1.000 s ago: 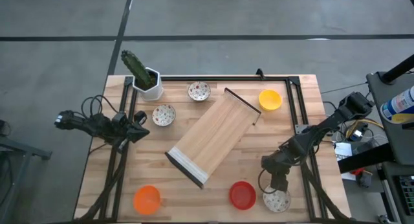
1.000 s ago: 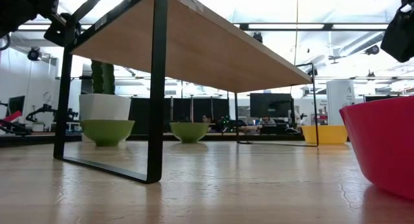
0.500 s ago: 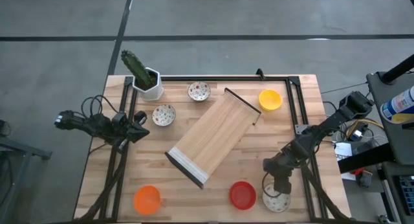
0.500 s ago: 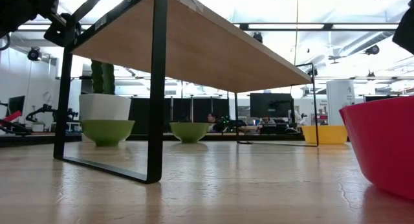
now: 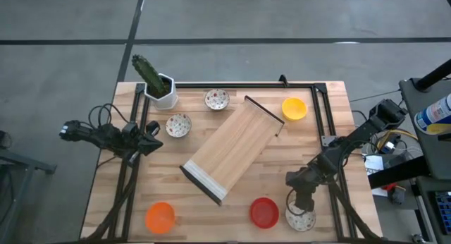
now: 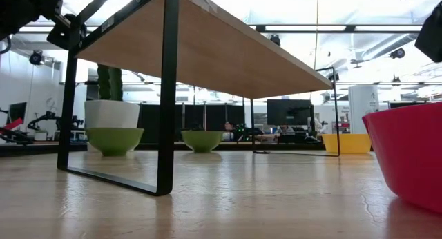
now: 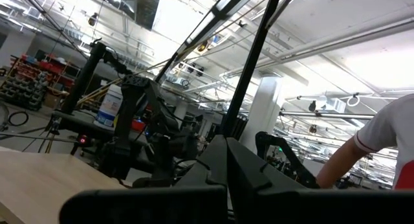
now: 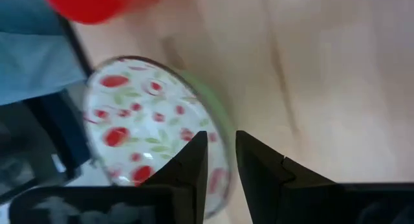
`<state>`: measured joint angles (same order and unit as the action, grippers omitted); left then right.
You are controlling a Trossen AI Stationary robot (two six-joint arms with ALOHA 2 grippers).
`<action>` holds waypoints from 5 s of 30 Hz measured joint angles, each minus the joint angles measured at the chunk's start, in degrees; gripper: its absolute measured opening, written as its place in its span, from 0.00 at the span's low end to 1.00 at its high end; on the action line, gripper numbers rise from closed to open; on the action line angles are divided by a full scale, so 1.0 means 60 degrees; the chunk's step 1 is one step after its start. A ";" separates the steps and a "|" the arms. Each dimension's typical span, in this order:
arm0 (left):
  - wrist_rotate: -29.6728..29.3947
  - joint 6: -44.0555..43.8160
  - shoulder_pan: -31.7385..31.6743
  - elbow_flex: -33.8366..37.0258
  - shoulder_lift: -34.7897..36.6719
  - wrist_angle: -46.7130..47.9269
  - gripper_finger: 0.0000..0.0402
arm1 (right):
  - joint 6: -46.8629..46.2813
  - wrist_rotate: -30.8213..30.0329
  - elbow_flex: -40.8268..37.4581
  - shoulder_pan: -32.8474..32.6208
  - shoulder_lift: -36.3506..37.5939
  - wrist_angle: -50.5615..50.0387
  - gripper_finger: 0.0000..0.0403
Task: Pick & Place Mini bowls
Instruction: Put the bottom right white patterned bowl on the shelf, then stack the bottom white patterned bowl on the white patterned bowl on the shelf
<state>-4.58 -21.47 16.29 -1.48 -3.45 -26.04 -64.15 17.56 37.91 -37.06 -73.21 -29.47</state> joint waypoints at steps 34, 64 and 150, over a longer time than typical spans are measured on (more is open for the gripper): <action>-0.0362 0.0011 0.0000 0.0000 -0.0003 0.0011 0.00 | -0.1969 0.0268 -0.0719 -0.0379 0.0018 0.0991 0.03; -0.0654 -0.3515 0.0000 -0.0007 0.0001 -0.3473 0.00 | 0.0671 0.0230 0.5611 0.5144 0.0274 -0.6122 0.02; -0.4153 -0.1906 -0.0004 -0.4706 -0.1893 0.9925 0.39 | 0.6522 -0.0709 1.2363 1.0047 -0.2040 -0.6577 0.38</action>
<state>-29.50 -32.91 16.27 -29.71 -14.81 33.51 -25.02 13.30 112.09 23.22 -85.45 -68.93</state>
